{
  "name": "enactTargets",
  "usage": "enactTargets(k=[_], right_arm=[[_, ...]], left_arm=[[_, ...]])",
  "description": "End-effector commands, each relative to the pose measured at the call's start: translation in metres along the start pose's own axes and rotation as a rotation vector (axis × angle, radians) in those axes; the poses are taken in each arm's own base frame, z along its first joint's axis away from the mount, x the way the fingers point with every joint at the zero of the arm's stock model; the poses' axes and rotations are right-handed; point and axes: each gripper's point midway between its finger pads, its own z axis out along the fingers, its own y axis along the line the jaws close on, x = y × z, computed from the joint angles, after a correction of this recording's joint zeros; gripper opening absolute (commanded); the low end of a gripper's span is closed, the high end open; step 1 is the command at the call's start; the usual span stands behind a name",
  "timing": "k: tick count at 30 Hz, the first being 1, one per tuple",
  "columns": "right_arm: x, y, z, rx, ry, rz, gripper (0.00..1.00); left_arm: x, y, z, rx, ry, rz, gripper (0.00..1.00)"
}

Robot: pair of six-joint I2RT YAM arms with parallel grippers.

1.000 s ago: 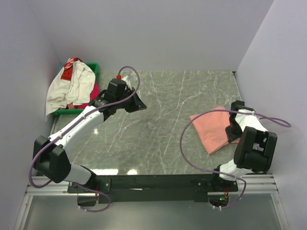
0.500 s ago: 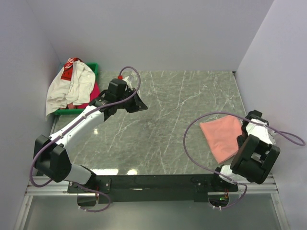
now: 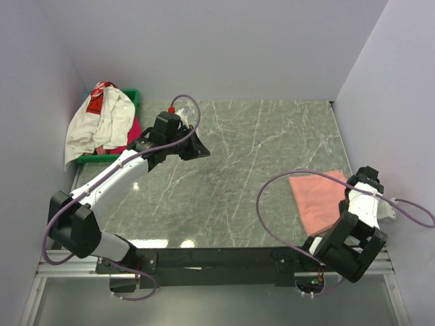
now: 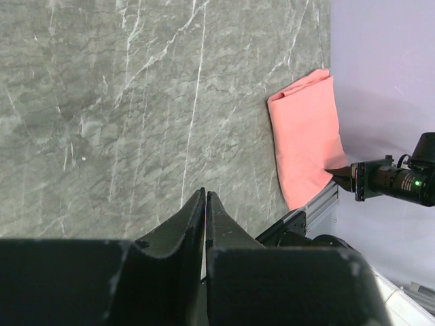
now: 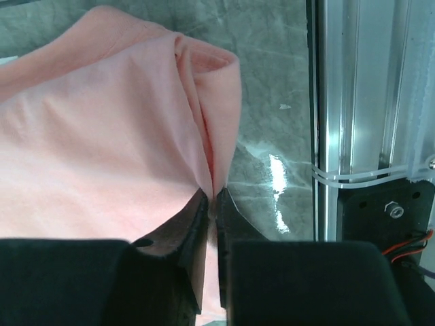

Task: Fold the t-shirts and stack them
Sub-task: Neatly place the folded tshirt to the corner

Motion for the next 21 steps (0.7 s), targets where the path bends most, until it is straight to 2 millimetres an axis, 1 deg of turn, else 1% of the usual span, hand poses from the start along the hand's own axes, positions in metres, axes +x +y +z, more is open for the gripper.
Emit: enactTargets(k=[1,2,5,7,8,9,10,13,14,15,16,17,19,20,21], right_arm=[[-0.004,-0.005,-0.002,0.01,-0.023,0.024,0.14],[-0.005,-0.006,-0.002,0.02,-0.022,0.026,0.25],[-0.003,-0.008,-0.002,0.033,-0.013,0.02,0.37],[-0.004,-0.008,-0.003,0.029,-0.017,0.023,0.4],[-0.005,-0.006,-0.004,0.02,-0.017,0.008,0.44],[-0.004,-0.003,-0.005,0.003,-0.011,0.0,0.45],[-0.005,-0.004,-0.006,0.008,-0.014,-0.006,0.45],[-0.012,0.007,-0.015,-0.033,-0.043,-0.038,0.47],[-0.014,0.013,-0.02,-0.061,-0.053,-0.06,0.75],[-0.018,0.025,-0.03,-0.121,-0.074,-0.075,0.84],[-0.015,0.036,-0.04,-0.169,-0.093,-0.119,0.86],[-0.02,0.047,-0.055,-0.208,-0.128,-0.125,0.87],[-0.02,0.063,-0.076,-0.264,-0.181,-0.176,0.88],[-0.009,0.082,-0.101,-0.346,-0.209,-0.244,0.88],[-0.003,0.091,-0.11,-0.367,-0.214,-0.277,0.89]], left_arm=[[-0.008,-0.02,-0.008,0.069,-0.029,0.049,0.1],[-0.007,-0.018,-0.008,0.067,-0.027,0.045,0.1],[-0.006,-0.018,-0.009,0.07,-0.03,0.049,0.1],[-0.007,-0.019,-0.01,0.074,-0.032,0.051,0.1],[-0.007,-0.019,-0.011,0.074,-0.034,0.049,0.1],[-0.006,-0.02,-0.011,0.078,-0.03,0.05,0.1],[-0.006,-0.021,-0.011,0.081,-0.028,0.048,0.11],[-0.009,-0.025,-0.015,0.088,-0.037,0.057,0.11],[-0.009,-0.025,-0.015,0.086,-0.041,0.06,0.12],[-0.009,-0.024,-0.016,0.085,-0.042,0.063,0.12],[-0.009,-0.024,-0.016,0.085,-0.042,0.065,0.13],[-0.009,-0.023,-0.016,0.081,-0.04,0.065,0.13],[-0.009,-0.023,-0.016,0.079,-0.042,0.066,0.13],[-0.009,-0.022,-0.017,0.076,-0.046,0.066,0.13],[-0.01,-0.022,-0.018,0.074,-0.055,0.069,0.13]])
